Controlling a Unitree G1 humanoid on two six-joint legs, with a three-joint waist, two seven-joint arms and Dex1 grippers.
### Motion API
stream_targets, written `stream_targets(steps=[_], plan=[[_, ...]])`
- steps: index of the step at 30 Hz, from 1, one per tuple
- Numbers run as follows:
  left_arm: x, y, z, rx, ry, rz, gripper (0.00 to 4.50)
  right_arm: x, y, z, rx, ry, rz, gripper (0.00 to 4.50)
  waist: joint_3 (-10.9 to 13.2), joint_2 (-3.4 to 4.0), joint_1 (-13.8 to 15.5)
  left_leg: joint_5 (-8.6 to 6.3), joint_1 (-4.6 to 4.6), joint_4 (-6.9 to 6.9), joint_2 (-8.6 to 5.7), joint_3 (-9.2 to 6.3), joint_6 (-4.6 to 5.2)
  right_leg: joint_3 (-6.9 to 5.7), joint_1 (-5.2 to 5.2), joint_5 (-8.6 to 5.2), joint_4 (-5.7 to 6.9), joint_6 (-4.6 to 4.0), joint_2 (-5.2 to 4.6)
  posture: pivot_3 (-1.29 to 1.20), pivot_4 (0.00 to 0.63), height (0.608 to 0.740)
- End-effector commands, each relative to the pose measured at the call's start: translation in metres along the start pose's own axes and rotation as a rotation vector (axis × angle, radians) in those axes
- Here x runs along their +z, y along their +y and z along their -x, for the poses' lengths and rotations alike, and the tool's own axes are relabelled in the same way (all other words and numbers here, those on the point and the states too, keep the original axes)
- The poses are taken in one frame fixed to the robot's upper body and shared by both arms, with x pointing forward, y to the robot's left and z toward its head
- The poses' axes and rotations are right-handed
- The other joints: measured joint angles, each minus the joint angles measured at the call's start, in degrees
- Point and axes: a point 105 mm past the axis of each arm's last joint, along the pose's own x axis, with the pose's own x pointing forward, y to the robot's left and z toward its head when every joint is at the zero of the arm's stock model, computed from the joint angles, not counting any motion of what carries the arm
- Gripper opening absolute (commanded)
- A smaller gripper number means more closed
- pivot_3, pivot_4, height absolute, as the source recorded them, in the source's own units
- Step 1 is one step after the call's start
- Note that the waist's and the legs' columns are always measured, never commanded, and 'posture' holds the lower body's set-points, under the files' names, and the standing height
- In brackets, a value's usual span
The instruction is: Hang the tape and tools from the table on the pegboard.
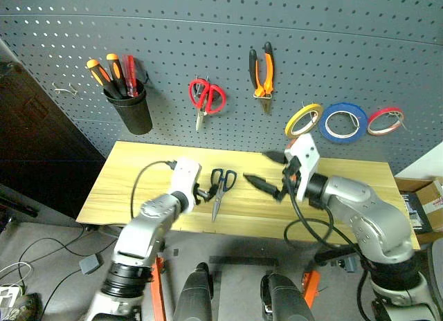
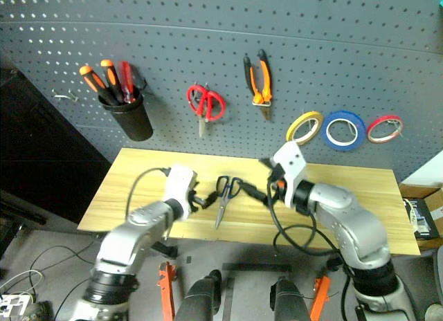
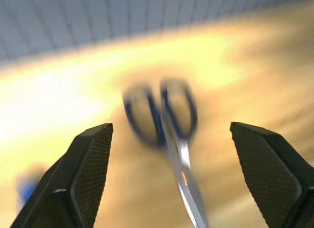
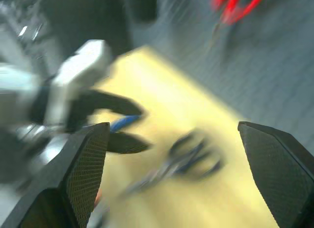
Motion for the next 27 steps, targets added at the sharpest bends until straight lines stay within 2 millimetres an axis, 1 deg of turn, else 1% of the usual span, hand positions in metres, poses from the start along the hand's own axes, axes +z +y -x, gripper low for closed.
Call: stream_targets(steps=[1,4,7,9,11,14,16,19,20,24,27], plan=[[0.004,-0.006,-0.013,0.066,0.037,0.003,4.06,0.01,0.004,0.004,-0.01,-0.024,0.002,4.47,0.01,-0.02,-0.07,-0.16,0.0,0.0,0.0,-0.05,-0.25,-0.04,-0.02,0.02,-0.04,-0.03,0.0,-0.06,0.254,0.74],[0.004,-0.011,-0.026,0.125,0.07,0.017,4.06,0.006,0.004,0.003,-0.03,-0.002,0.001,4.47,0.02,-0.03,-0.18,-0.16,-0.01,-0.01,-0.04,-0.17,-0.26,-0.1,-0.06,0.05,-0.12,-0.08,-0.01,-0.08,0.257,0.74],[0.002,-0.003,-0.033,0.207,0.097,0.079,4.06,0.003,0.002,0.005,-0.054,0.02,0.008,4.47,0.02,-0.03,-0.32,-0.16,-0.02,0.01,-0.08,-0.14,-0.25,-0.05,0.0,0.09,-0.26,-0.02,-0.05,-0.08,0.259,0.74],[-0.004,0.002,-0.037,0.239,0.134,0.12,4.06,0.002,-0.001,0.006,-0.073,0.028,0.011,4.47,0.03,-0.05,-0.45,-0.14,-0.05,0.02,-0.1,-0.12,-0.23,-0.04,0.05,0.16,-0.3,0.09,-0.05,-0.09,0.262,0.74],[-0.009,0.002,-0.041,0.229,0.167,0.135,4.06,0.003,-0.003,0.007,-0.087,0.029,0.011,4.47,0.03,-0.05,-0.68,0.06,-0.05,0.01,-0.1,-0.11,0.09,-0.04,0.07,0.16,-0.3,0.12,-0.04,-0.1,0.264,0.74],[-0.017,0.001,-0.047,0.217,0.207,0.13,4.06,0.004,-0.002,0.008,-0.091,0.028,0.013,4.47,0.03,-0.05,-1.08,-0.08,-0.12,-0.11,-0.1,-0.12,0.02,-0.04,0.04,0.1,-0.3,0.33,0.02,-0.11,0.265,0.74],[-0.022,0.002,-0.051,0.212,0.235,0.121,4.06,0.004,-0.001,0.008,-0.088,0.03,0.016,4.47,0.04,-0.08,-1.14,-0.22,-0.12,-0.1,-0.12,-0.12,0.01,-0.04,0.04,0.08,-0.25,0.31,0.03,-0.11,0.266,0.74],[-0.024,-0.001,-0.058,0.188,0.257,0.07,4.06,0.004,0.004,0.011,-0.067,0.033,0.022,4.47,0.05,-0.09,-1.19,-0.3,-0.13,-0.1,-0.14,-0.12,-0.01,-0.04,0.05,0.0,-0.26,0.36,0.03,-0.12,0.266,0.74],[-0.024,-0.002,-0.06,0.18,0.259,0.063,4.06,0.004,0.004,0.012,-0.063,0.034,0.022,4.47,0.05,-0.09,-1.3,-0.3,-0.13,-0.09,-0.14,-0.13,-0.01,-0.05,0.05,-0.14,-0.26,0.59,0.03,-0.12,0.265,0.74],[-0.026,-0.006,-0.063,0.174,0.274,0.057,4.06,0.002,0.004,0.016,-0.061,0.044,0.017,4.47,0.05,-0.09,-1.46,-0.3,-0.1,-0.05,-0.13,-0.12,-0.02,-0.02,0.08,-0.16,-0.27,0.56,0.02,-0.13,0.263,0.74],[-0.03,-0.005,-0.063,0.185,0.292,0.072,4.06,0.001,0.003,0.018,-0.061,0.048,0.012,4.47,0.05,-0.09,-1.46,-0.3,-0.08,-0.01,-0.13,-0.14,-0.02,-0.02,0.12,-0.3,-0.27,0.29,0.02,-0.13,0.26,0.74]])
